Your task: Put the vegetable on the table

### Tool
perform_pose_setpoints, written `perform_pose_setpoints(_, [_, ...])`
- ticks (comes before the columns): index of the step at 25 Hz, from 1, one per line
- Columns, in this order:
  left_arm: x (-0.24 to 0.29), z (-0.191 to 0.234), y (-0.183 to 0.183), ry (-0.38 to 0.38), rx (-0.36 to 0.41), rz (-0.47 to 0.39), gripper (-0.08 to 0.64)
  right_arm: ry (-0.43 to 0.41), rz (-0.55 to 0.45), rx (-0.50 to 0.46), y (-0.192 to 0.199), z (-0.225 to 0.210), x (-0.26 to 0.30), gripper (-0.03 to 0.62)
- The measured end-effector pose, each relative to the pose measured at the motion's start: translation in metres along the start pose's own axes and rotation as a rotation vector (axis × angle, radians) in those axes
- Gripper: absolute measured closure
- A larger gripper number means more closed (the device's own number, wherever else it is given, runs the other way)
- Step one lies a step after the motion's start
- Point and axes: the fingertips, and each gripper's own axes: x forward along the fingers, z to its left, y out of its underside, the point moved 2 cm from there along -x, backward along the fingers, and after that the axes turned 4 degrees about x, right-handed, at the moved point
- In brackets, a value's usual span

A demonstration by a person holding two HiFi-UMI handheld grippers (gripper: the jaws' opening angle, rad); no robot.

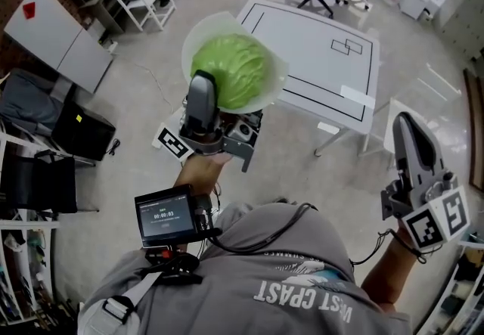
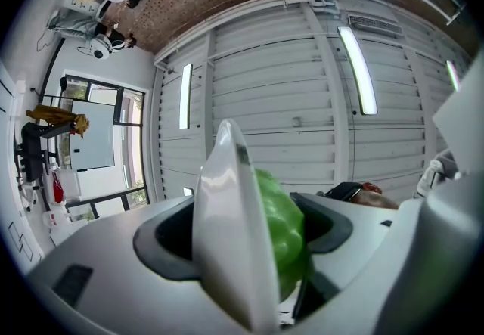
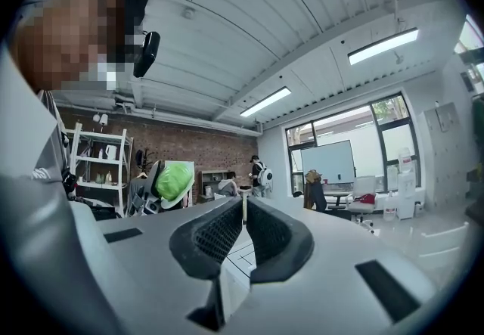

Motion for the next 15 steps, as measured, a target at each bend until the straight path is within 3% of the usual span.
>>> perform_pose_setpoints(6, [0.005, 0.013, 0.008, -0.034, 0.001, 0.020, 0.192, -0.016, 0.009, 0.025, 0.004, -0.013, 0.004, 0.584])
perform_pose_setpoints(15, [0.015, 0.071, -0.006, -0.042, -0.068, 0.062, 0.192, 0.059, -0.008, 0.071, 0.013, -0.041, 0.046, 0.584])
